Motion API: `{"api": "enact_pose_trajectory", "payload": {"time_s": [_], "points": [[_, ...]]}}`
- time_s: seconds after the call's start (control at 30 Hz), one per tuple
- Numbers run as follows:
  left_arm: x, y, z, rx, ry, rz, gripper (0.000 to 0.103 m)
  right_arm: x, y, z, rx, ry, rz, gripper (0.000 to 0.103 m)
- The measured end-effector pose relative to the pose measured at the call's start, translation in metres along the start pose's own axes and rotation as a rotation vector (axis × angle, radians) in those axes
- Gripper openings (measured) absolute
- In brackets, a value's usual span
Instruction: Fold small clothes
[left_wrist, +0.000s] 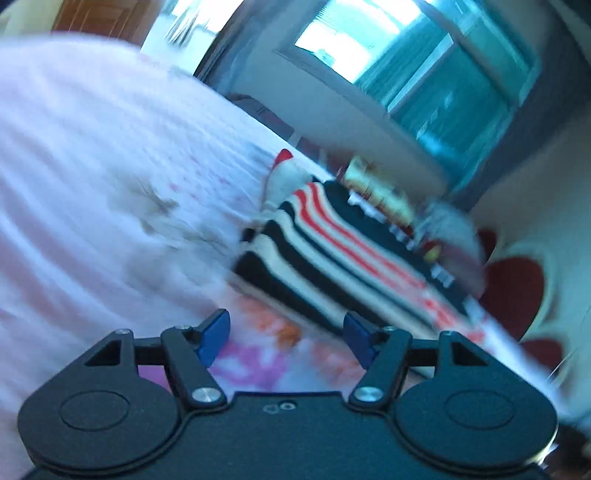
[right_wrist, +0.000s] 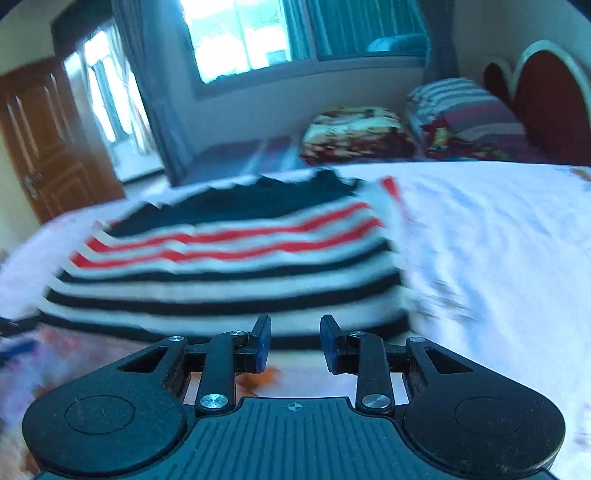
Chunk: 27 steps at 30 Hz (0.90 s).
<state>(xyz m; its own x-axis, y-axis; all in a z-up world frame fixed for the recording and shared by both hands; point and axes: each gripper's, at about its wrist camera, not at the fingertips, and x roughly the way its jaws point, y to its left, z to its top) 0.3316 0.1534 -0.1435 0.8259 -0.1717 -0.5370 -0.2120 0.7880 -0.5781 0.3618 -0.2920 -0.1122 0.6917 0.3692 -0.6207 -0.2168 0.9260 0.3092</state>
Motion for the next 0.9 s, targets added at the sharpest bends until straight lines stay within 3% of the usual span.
{"api": "enact_pose_trajectory", "payload": {"time_s": [0.13, 0.17, 0.2, 0.3, 0.37, 0.47, 0.53, 0.57, 0.6, 0.67, 0.73, 0.9], "points": [[0.035, 0.007, 0.015, -0.127, -0.077, -0.057, 0.065, 0.026, 0.023, 0.023, 0.025, -0.011, 0.103, 0.028], [0.043, 0.007, 0.020, -0.141, -0.088, -0.056, 0.065, 0.035, 0.029, 0.029, 0.012, -0.015, 0.126, 0.014], [0.050, 0.006, 0.025, -0.155, -0.096, -0.053, 0.065, 0.045, 0.034, 0.033, 0.001, -0.011, 0.142, 0.008], [0.064, 0.003, 0.034, -0.178, -0.104, -0.036, 0.061, 0.073, 0.047, 0.041, -0.016, 0.003, 0.170, 0.001], [0.073, 0.001, 0.039, -0.160, -0.063, 0.009, 0.029, 0.086, 0.055, 0.042, -0.027, 0.008, 0.167, 0.000], [0.070, 0.009, 0.045, -0.233, -0.048, -0.039, 0.020, 0.097, 0.063, 0.042, -0.036, 0.016, 0.181, 0.000], [0.049, 0.002, 0.049, -0.221, -0.122, -0.128, 0.017, 0.100, 0.064, 0.040, -0.044, 0.015, 0.191, 0.000], [0.045, -0.003, 0.049, -0.172, -0.136, -0.122, 0.018, 0.104, 0.065, 0.037, -0.053, 0.034, 0.181, 0.000], [0.048, -0.001, 0.046, -0.162, -0.125, -0.098, 0.018, 0.112, 0.064, 0.033, -0.062, 0.069, 0.157, 0.000], [0.064, 0.018, 0.041, -0.239, -0.049, -0.046, 0.017, 0.114, 0.058, 0.027, -0.048, 0.054, 0.170, 0.000], [0.067, 0.033, 0.034, -0.305, -0.051, -0.090, 0.017, 0.113, 0.058, 0.028, -0.049, 0.059, 0.166, 0.000], [0.060, 0.030, 0.034, -0.316, -0.074, -0.142, 0.017, 0.117, 0.055, 0.028, -0.050, 0.060, 0.165, 0.000]]}}
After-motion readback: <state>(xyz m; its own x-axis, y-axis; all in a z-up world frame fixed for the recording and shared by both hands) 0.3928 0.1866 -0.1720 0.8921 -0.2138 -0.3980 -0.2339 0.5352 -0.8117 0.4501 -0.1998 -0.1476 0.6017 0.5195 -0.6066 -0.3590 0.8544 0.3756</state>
